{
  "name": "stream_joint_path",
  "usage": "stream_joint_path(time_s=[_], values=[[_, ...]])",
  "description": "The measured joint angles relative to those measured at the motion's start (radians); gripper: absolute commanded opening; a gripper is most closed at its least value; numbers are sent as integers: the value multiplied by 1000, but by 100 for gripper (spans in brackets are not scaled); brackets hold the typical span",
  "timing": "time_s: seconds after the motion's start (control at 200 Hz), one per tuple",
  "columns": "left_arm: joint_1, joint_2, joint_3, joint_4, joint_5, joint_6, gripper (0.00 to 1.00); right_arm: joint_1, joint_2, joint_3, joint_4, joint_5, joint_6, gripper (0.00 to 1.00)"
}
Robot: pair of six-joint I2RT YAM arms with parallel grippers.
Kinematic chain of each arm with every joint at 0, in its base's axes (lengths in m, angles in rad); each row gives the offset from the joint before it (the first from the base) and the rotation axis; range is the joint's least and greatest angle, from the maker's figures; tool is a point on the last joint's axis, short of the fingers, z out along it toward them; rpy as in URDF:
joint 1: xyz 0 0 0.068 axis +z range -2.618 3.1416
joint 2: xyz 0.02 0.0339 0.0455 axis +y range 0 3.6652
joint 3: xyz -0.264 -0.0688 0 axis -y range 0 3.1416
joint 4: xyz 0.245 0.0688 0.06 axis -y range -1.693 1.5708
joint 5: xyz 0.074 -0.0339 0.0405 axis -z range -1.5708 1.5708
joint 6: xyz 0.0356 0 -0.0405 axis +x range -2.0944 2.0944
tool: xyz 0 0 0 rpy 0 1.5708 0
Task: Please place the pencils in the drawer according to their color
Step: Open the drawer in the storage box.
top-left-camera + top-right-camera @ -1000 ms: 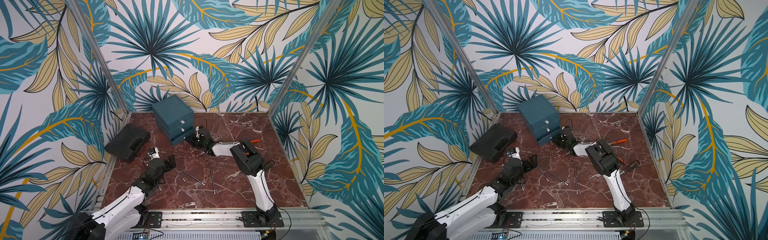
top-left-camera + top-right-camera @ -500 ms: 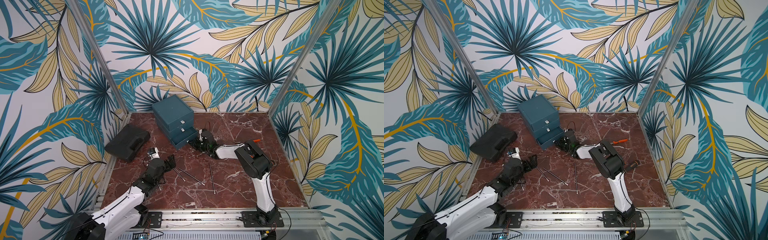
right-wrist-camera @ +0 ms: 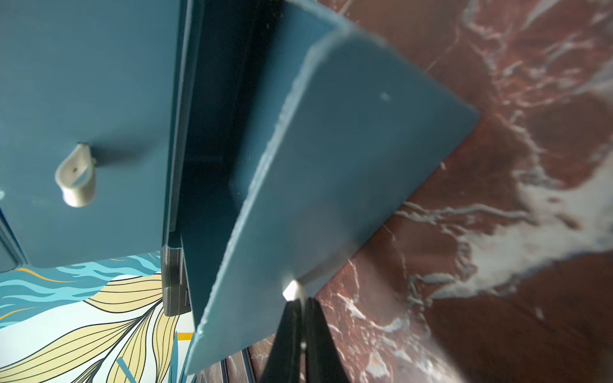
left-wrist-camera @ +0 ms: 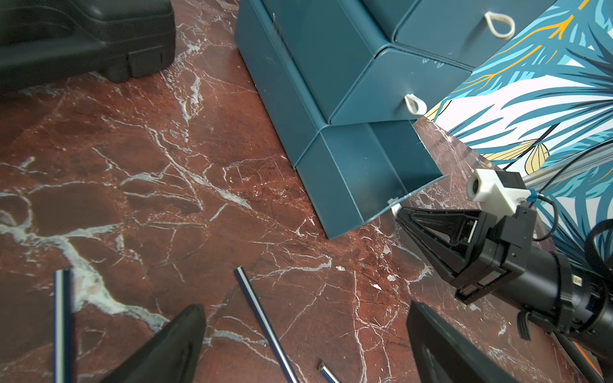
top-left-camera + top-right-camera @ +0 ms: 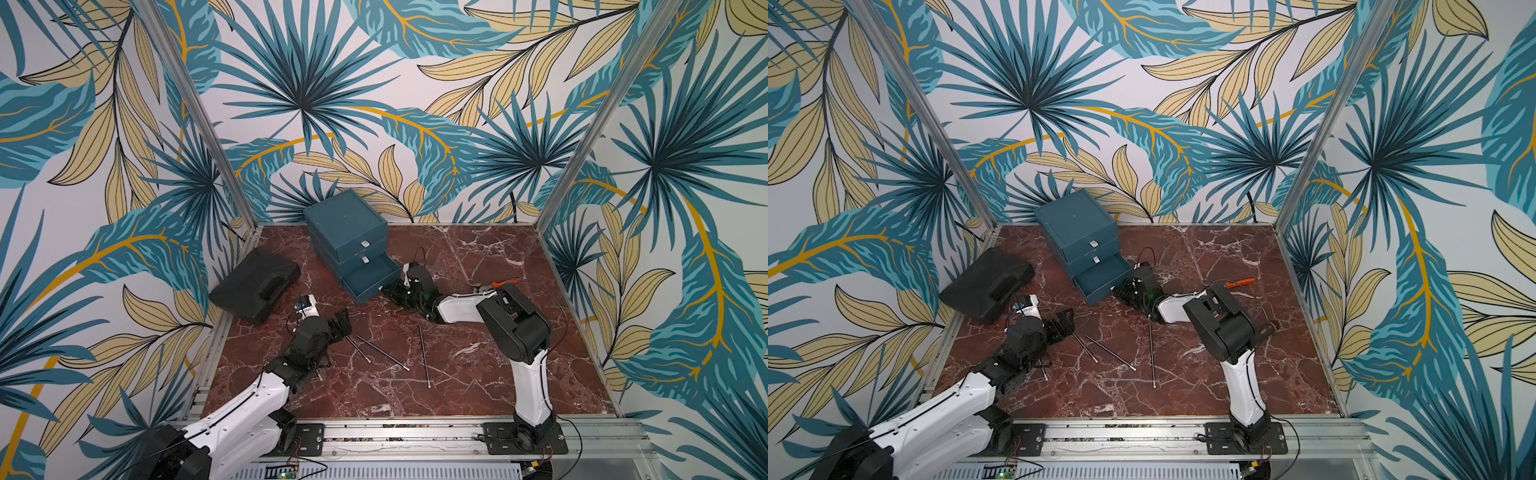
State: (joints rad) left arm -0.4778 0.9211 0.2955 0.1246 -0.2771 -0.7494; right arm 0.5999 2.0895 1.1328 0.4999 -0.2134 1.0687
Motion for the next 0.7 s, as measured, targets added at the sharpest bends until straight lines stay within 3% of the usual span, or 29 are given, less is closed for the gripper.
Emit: stream_joint_path(time_s=[0.696], values=[[0, -3, -1, 14, -8, -2, 100, 6, -63, -94, 14, 34, 0, 2]])
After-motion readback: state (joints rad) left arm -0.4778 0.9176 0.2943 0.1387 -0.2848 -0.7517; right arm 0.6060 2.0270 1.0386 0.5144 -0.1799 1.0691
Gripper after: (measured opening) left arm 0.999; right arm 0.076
